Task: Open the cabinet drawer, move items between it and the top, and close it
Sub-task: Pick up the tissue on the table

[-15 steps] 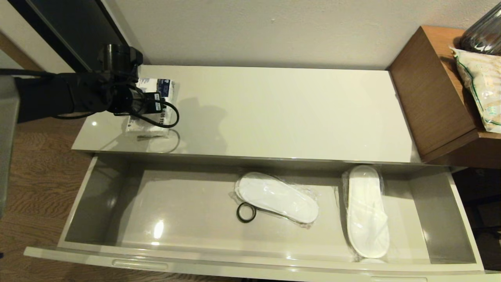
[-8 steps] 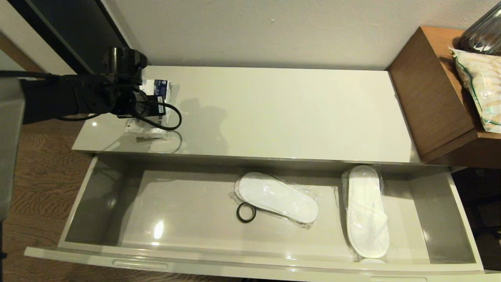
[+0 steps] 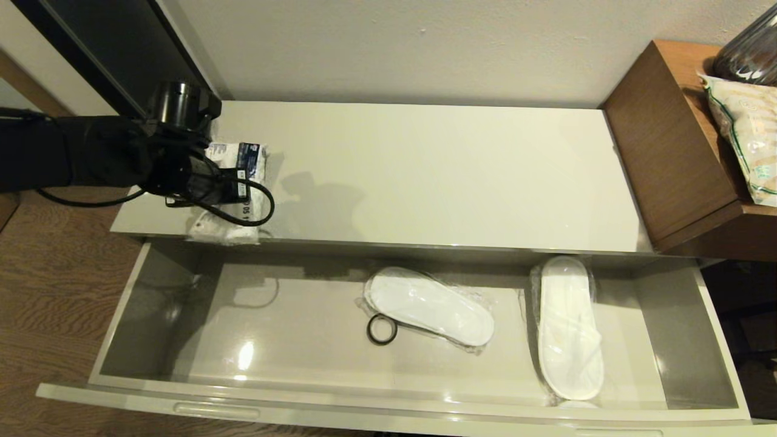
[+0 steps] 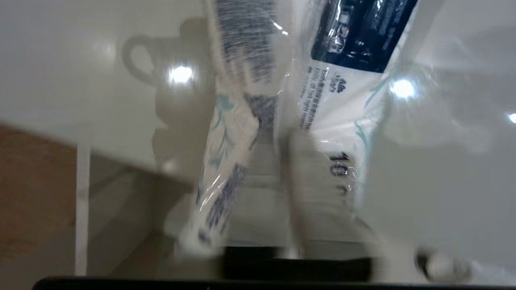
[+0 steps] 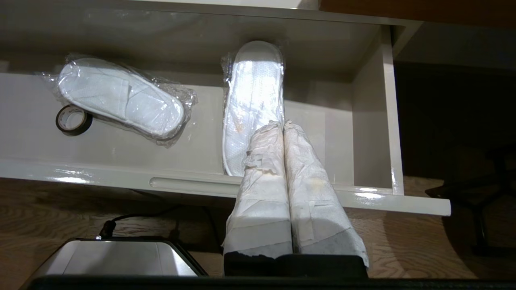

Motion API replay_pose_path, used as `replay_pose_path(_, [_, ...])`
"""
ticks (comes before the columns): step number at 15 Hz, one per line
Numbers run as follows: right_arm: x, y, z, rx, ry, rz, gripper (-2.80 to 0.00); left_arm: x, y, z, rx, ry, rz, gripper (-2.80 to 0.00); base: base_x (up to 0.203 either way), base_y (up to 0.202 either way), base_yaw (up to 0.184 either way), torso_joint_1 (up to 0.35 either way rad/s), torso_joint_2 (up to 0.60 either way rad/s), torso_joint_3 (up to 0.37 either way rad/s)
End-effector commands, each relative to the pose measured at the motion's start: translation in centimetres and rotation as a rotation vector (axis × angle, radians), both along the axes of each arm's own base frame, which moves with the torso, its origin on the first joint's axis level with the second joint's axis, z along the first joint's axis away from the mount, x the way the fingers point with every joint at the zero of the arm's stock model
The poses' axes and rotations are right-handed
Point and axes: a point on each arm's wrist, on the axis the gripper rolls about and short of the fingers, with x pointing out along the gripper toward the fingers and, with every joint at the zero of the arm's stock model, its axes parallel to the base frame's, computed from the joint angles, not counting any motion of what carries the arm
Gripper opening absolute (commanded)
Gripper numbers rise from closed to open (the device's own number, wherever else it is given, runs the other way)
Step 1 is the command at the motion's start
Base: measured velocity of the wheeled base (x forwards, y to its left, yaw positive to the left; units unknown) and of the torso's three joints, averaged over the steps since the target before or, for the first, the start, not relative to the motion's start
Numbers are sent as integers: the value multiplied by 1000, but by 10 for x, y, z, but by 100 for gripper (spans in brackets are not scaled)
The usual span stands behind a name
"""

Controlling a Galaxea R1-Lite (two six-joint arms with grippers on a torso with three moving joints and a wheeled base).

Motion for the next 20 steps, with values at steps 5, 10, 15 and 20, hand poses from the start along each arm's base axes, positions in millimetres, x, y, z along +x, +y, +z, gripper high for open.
replay_pose_path(5, [0,0,0,0,-2,0,-280,-119,-3,10,-3,41,-87,-280,0,0,0,0,0,0])
replay_pose_path(10, [0,0,0,0,-2,0,-280,-133,-10,-8,-39,90,-96,-280,0,0,0,0,0,0])
replay_pose_path(15, [0,0,0,0,-1,0,-280,-68,-21,2,-86,-24,-50,-280,0,0,0,0,0,0])
replay_pose_path(20, [0,0,0,0,-1,0,-280,-46,-24,-7,-44,-19,2,0,0,0,0,0,0,0])
